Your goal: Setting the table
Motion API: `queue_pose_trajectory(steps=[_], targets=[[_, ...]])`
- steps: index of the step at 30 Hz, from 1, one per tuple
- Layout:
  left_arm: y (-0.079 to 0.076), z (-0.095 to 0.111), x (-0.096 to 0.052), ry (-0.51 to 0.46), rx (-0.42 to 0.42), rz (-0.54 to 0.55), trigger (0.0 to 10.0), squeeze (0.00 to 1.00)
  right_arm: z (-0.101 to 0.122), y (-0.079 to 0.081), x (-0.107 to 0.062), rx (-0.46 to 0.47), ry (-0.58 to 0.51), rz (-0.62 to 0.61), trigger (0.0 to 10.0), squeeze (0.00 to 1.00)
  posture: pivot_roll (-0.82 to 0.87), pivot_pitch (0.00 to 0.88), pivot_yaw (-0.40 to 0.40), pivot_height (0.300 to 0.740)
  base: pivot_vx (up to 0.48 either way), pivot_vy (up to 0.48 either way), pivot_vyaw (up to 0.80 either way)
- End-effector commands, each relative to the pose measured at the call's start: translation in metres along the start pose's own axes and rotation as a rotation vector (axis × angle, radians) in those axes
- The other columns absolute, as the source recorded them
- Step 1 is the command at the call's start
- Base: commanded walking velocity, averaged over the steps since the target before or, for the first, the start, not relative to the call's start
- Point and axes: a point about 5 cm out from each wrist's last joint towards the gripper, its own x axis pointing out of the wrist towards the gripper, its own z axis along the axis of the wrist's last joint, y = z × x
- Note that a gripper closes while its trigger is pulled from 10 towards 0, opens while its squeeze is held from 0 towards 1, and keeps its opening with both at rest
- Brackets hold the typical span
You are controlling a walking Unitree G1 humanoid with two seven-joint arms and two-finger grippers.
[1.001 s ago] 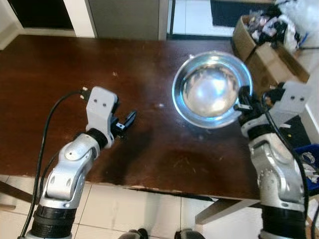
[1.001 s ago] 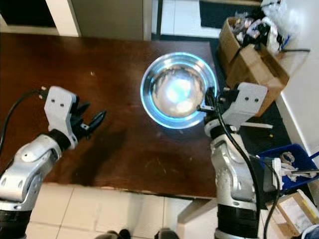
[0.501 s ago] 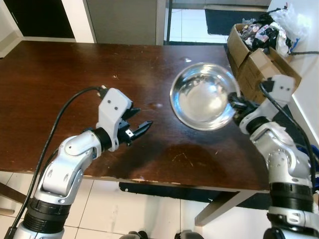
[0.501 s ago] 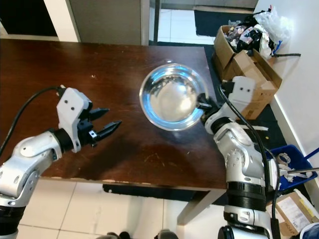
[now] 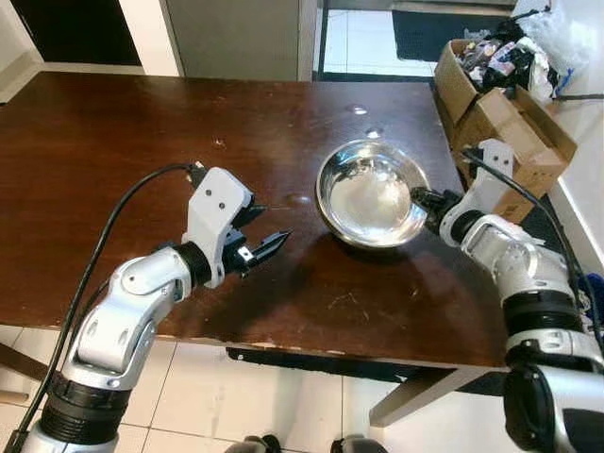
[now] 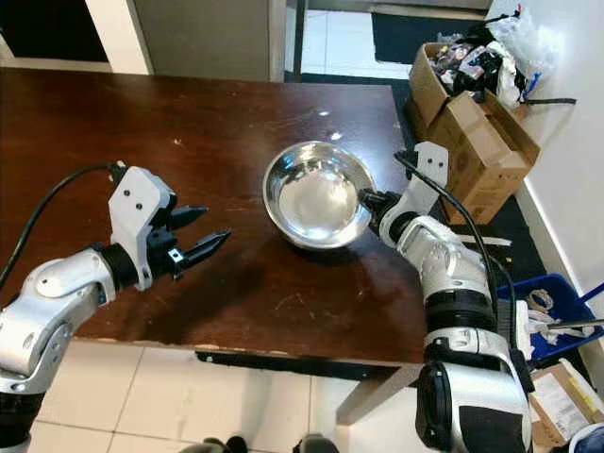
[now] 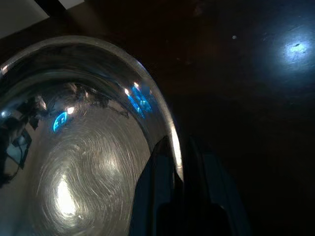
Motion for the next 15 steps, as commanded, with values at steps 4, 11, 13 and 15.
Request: queue_pose_trajectory(steps=[4,11,13,15], targets=[[-0.004,0.000,-0.002,0.007,-0.002,-0.009,10.0,0.00,0.007,-0.001,0.004,-0.030,-0.018,0.014,10.0,1.00,-0.05,0.091,0.072,0.740,0.000,0.000,0.00],[-0.007,-0.001,-0.002,0.012,-0.011,-0.017,10.0,0.00,0.029,-0.002,0.002,-0.055,-0.111,0.038,10.0,1.00,-0.05,0.090,0.078,0.740,0.000,0.000,0.00],[-0.007,0.000,-0.001,0.011,-0.011,-0.019,10.0,0.00,0.038,-0.002,-0.001,-0.078,-0.155,0.048,10.0,1.00,-0.05,0.090,0.078,0.740,0.000,0.000,0.00],[-0.007,0.000,-0.001,0.010,-0.011,-0.018,10.0,0.00,0.044,-0.001,-0.004,-0.094,-0.187,0.055,10.0,1.00,-0.06,0.087,0.078,0.740,0.000,0.000,0.00]])
